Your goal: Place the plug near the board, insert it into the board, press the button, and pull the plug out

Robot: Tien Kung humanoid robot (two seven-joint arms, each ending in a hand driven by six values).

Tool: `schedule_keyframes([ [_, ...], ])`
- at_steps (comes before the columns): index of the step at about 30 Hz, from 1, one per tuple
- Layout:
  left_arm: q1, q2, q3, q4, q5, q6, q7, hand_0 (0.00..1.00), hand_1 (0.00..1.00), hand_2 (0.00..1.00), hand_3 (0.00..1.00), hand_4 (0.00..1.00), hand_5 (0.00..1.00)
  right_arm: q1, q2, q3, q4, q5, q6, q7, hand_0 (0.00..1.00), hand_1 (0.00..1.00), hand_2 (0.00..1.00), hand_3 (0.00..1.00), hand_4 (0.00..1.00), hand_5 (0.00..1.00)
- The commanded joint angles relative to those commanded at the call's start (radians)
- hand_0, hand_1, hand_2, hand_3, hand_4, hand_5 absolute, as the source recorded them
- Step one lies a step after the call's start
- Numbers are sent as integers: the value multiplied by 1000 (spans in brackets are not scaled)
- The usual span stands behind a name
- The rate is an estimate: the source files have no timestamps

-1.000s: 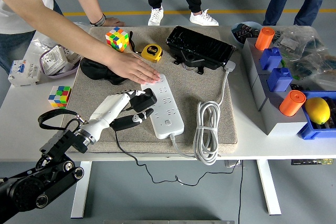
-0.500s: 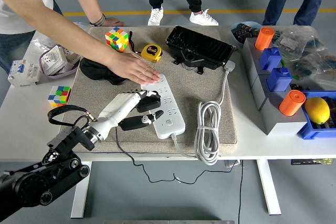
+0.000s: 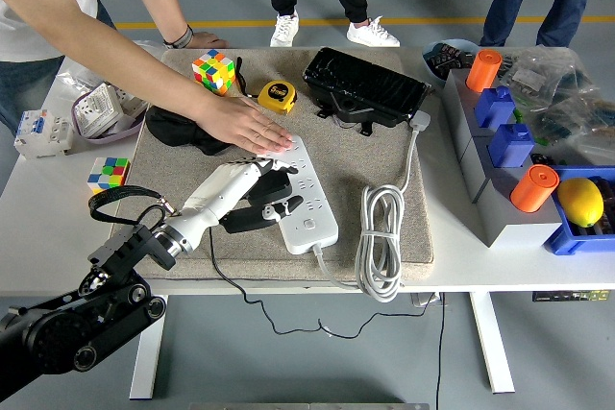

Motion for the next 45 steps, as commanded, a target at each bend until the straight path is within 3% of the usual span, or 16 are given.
schedule_keyframes([
  [7, 24, 22, -28, -102, -43, -5, 9, 739, 770, 770, 747, 775, 908, 0, 0, 1, 0, -1, 0, 0, 609, 609, 563, 543, 722, 222],
  [12, 49, 41, -46, -208, -85, -34, 68, 739, 770, 770, 747, 775, 908, -2, -2, 3, 0, -2, 0, 0, 609, 609, 563, 543, 722, 222],
  [13, 53, 44, -48, -225, -91, -42, 82, 441, 599, 657, 752, 781, 785, -2, -2, 3, 0, -3, 0, 0, 609, 610, 562, 543, 721, 221],
  [18, 71, 64, -60, -322, -104, -105, 191, 441, 599, 657, 752, 781, 785, -4, -2, 1, 0, -3, 1, -1, 609, 610, 562, 543, 721, 221],
  [19, 73, 67, -63, -338, -105, -122, 216, 209, 344, 413, 718, 787, 491, -4, -2, 1, 0, -3, 1, -1, 608, 609, 562, 543, 721, 220],
  [24, 75, 82, -73, -424, -96, -248, 390, 209, 344, 413, 718, 787, 491, -5, -4, 0, 1, -4, 1, -2, 608, 609, 562, 543, 721, 220],
  [25, 73, 83, -75, -435, -95, -273, 423, 122, 182, 309, 861, 723, 152, -4, -4, -1, 1, -4, 1, -2, 609, 609, 562, 544, 721, 220],
  [30, 65, 82, -69, -462, -95, -363, 539, 122, 182, 309, 861, 723, 152, -3, -4, 0, 1, -4, 2, -3, 609, 609, 562, 544, 721, 220],
  [31, 63, 81, -66, -464, -96, -375, 555, 66, 118, 230, 906, 693, 2, -4, -4, 0, 1, -3, 2, -2, 610, 609, 562, 543, 722, 220],
  [36, 48, 71, -41, -460, -96, -437, 634, 66, 118, 230, 906, 693, 2, -4, -5, -3, 0, -2, 1, -2, 610, 609, 562, 543, 722, 220],
  [37, 45, 69, -36, -456, -95, -445, 643, 59, 112, 192, 937, 790, 2, -3, -5, -4, 1, -2, 1, -2, 608, 610, 562, 543, 722, 220],
  [45, 22, 55, 7, -427, -87, -466, 665, 53, 117, 192, 954, 785, 2, -1, -8, -11, 1, -1, 2, -2, 607, 610, 562, 544, 721, 220],
])
